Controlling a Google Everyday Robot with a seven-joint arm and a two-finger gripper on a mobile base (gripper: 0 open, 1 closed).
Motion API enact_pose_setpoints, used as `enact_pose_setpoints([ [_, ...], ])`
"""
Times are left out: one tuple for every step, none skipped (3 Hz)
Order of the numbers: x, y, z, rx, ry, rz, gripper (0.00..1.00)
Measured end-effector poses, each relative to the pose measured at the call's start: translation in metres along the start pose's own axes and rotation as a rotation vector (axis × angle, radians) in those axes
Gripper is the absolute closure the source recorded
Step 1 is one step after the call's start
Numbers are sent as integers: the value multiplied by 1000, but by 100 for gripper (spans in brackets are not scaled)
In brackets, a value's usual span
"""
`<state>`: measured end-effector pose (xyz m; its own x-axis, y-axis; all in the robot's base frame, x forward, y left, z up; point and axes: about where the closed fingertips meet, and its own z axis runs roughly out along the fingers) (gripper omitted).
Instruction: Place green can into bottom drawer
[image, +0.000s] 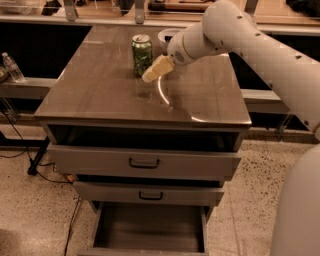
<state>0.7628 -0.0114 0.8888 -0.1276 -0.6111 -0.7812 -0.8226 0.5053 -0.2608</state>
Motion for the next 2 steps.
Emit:
enact_pose_setpoints([
  [-15, -5, 20, 7, -38, 20, 0],
  [-25, -7, 34, 4, -75, 51, 0],
])
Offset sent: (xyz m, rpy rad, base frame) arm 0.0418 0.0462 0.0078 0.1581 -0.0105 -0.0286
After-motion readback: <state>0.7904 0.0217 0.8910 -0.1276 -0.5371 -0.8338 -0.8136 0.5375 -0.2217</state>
